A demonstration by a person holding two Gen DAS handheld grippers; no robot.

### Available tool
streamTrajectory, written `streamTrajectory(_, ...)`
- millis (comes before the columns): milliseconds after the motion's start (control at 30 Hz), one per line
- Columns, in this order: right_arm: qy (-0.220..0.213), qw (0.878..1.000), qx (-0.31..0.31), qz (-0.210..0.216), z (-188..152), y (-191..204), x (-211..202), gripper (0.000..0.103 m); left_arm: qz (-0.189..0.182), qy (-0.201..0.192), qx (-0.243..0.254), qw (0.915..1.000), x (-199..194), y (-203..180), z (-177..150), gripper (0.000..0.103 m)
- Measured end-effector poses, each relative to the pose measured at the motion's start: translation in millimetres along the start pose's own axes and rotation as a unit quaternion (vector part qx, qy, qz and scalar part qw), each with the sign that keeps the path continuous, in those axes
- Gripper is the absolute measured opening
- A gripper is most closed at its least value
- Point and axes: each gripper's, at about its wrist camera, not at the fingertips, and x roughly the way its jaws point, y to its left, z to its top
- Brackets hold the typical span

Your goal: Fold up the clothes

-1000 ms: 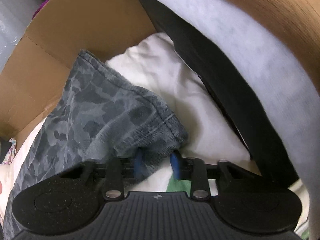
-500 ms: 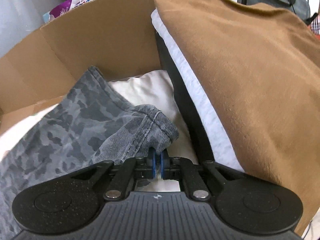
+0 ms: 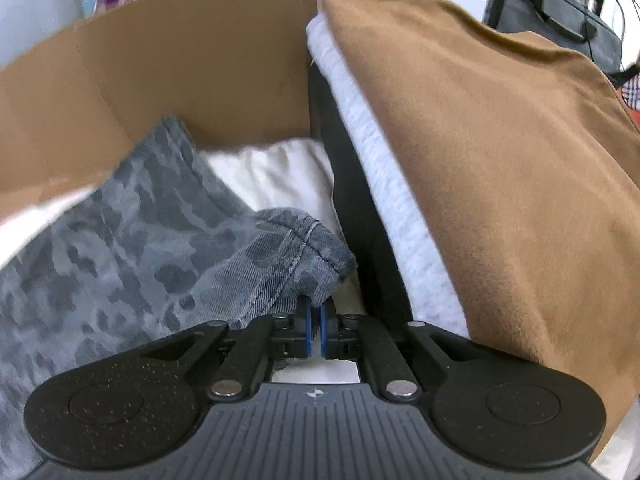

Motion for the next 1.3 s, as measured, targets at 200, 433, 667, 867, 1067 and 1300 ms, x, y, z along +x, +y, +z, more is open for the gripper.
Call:
streamTrajectory(200, 0.016, 1.0, -0.005, -0.01, 1.3, 4.5, -13.1, 0.009, 0.044, 0.048, 0.016, 0.9977, 24.4, -0.4, 4.9, 0.033)
streamTrajectory(433, -0.021, 0.998, -0.046, 0.025, 5.6, 16.1, -46.7, 0.014, 0.028, 0.033, 0.007, 0.999, -0.2, -11.6, 14.1, 0.035)
streamTrajectory(667, 0.009, 0.993, -0.079, 0.09, -17.6, 42.5, -43.7, 0.014, 0.003, -0.001, 0.032, 0.9995, -0.7, -29.3, 15.3, 0.036)
streamTrajectory(867, 0.025, 0.98, -0.139, 0.139, -54.6, 71.3, -49.7, 0.014, -0.007, 0.009, 0.051, 0.9986, 13.7, -35.5, 6.7, 0.036)
streamTrajectory(1067, 0.024, 0.973, -0.176, 0.149, -72.1, 90.7, -29.8, 0.014, 0.002, 0.015, 0.049, 0.9987, 20.8, -26.2, 2.9, 0.035)
streamTrajectory(1300, 0.022, 0.979, -0.175, 0.103, -63.3, 81.8, 8.4, 0.017, 0.01, 0.015, 0.058, 0.9982, 27.0, -20.3, -0.2, 0.032)
